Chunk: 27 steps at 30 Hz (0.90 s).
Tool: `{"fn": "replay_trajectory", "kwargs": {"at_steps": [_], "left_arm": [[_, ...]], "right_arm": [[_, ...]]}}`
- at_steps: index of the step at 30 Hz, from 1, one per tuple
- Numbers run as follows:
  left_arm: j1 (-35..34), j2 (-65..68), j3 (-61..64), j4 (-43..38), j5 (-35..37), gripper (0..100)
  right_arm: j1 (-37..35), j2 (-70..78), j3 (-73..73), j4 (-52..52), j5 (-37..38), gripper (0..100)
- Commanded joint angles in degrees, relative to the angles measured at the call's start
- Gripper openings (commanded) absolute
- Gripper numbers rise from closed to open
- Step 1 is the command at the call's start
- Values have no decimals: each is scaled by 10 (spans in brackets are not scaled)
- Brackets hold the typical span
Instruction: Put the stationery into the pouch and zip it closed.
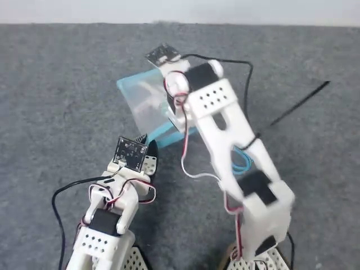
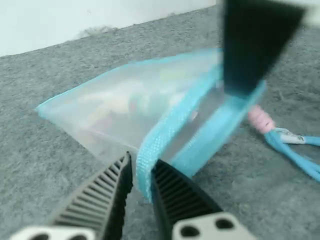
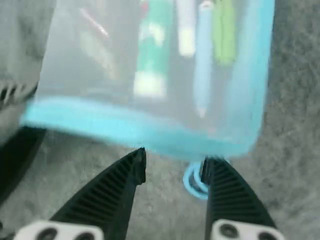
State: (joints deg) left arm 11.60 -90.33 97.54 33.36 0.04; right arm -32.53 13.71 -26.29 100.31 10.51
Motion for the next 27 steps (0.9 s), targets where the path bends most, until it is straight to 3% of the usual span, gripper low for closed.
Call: {"fn": "replay_trajectory", "kwargs": {"at_steps": [1,6,8,12,14,18,23,27], "left_arm": [[-25,-11,-26,-10,-10,11],[-121,-11,-44,-12,-5,11],[-105,-11,-35,-12,-5,11],[5,-11,-9,-10,-20,11],[-16,-11,-26,-9,-45,11],[-118,-11,-44,-11,-16,11],[-120,-11,-44,-11,-9,11],[-120,-11,-44,-11,-9,11]], "right_arm": [[18,-149,114,-44,22,203],[27,-314,372,-160,49,203],[30,-370,478,-224,53,203],[29,-444,669,-414,54,203],[29,-457,738,-509,56,203],[31,-451,827,-667,71,202],[31,-410,882,-806,139,202],[30,-348,897,-927,142,202]]}}
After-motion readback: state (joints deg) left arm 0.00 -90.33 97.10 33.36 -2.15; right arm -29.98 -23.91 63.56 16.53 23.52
